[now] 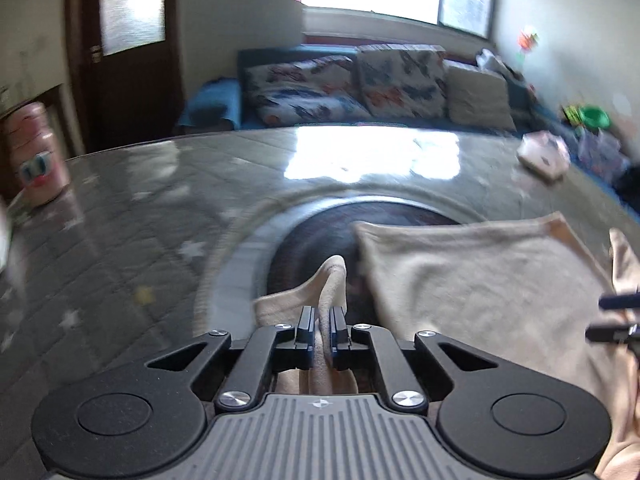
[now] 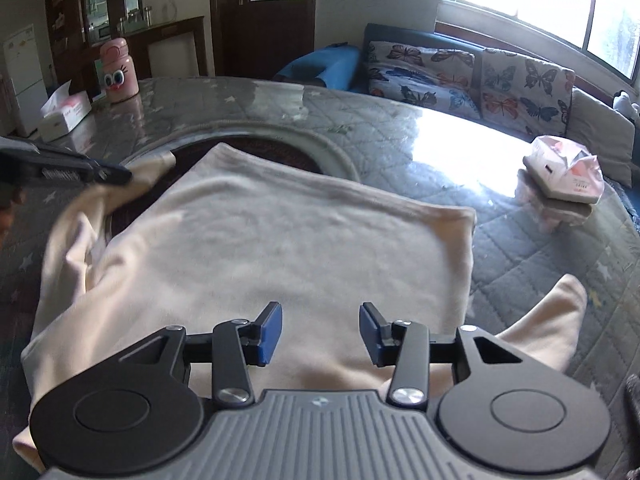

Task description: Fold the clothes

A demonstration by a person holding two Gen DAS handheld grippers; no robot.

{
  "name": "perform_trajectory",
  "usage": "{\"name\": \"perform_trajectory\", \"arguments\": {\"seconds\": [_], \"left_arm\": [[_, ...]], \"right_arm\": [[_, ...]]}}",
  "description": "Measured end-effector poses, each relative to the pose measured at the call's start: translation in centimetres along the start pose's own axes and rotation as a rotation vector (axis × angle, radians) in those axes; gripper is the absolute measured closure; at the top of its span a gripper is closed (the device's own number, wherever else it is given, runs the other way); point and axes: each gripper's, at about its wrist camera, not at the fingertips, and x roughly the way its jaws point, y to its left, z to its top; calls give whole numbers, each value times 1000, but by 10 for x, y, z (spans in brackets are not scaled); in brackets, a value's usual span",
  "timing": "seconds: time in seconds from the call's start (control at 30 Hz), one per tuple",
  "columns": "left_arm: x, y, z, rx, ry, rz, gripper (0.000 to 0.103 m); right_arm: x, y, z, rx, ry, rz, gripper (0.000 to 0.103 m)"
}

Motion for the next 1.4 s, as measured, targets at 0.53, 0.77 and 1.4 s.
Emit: {"name": "perform_trajectory", "arguments": {"seconds": [0.53,0.77,1.4], "left_arm": [[-95,99,-96,-317,-28,216,94],[-98,107,-80,-302,-72,245,70],[-51,96,-55,-117,-97,334,97]], "right_arm": [[-12,14,-19,-30,31,-2,50],[-27,23,-26,-49,28,21,48],[-46,39,-51,-111,67,82,42]]}}
